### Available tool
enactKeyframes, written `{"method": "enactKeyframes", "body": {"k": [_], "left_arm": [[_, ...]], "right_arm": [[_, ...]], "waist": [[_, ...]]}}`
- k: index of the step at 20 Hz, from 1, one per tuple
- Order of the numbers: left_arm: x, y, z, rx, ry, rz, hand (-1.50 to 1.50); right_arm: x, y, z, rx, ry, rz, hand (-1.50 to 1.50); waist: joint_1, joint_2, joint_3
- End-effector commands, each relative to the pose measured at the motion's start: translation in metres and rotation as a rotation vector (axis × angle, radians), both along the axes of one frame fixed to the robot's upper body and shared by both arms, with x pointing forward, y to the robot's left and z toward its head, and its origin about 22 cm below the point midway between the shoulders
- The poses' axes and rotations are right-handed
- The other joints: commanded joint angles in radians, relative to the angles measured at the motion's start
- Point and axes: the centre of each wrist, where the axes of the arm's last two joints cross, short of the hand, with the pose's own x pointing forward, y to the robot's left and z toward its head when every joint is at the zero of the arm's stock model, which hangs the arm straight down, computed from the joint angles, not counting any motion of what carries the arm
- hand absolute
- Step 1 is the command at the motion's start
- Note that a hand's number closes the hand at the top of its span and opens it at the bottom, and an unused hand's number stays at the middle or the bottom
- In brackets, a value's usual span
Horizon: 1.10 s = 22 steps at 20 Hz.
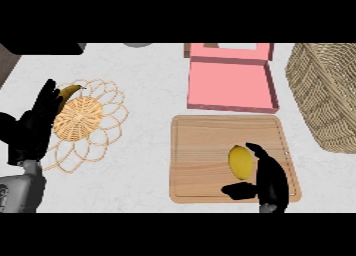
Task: Pick the lemon from the cutting board and place it in the basket
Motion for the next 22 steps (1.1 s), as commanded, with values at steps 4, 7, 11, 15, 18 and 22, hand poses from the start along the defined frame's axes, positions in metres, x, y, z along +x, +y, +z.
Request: {"method": "enactKeyframes", "body": {"k": [4, 7, 11, 15, 18, 22], "left_arm": [[0.007, 0.005, 0.014, 0.004, 0.004, -0.009, 0.0], [0.005, -0.008, 0.002, 0.001, -0.007, 0.0, 0.0], [0.005, -0.007, -0.002, -0.003, 0.005, -0.008, 0.0], [0.004, -0.007, 0.004, 0.006, -0.004, -0.029, 0.0], [0.006, -0.008, 0.007, 0.002, -0.006, -0.019, 0.0], [-0.003, -0.002, 0.001, 0.006, 0.01, 0.003, 0.0]], "right_arm": [[-0.006, 0.014, -0.025, 0.031, 0.046, 0.092, 1.5], [-0.005, 0.018, -0.028, 0.009, 0.036, 0.11, 1.5], [-0.025, -0.008, -0.038, 0.017, 0.026, 0.281, 1.5], [-0.072, -0.002, -0.045, 0.014, 0.08, 0.838, 1.5], [-0.093, -0.037, -0.049, 0.012, 0.101, 1.045, 1.5], [-0.128, -0.078, -0.053, 0.189, -0.021, 1.094, 1.5]], "waist": [[0.002, 0.008, 0.009], [0.004, 0.008, 0.009], [0.0, 0.011, 0.009], [0.034, 0.009, 0.012], [0.031, 0.011, 0.014], [0.003, 0.005, 0.014]]}}
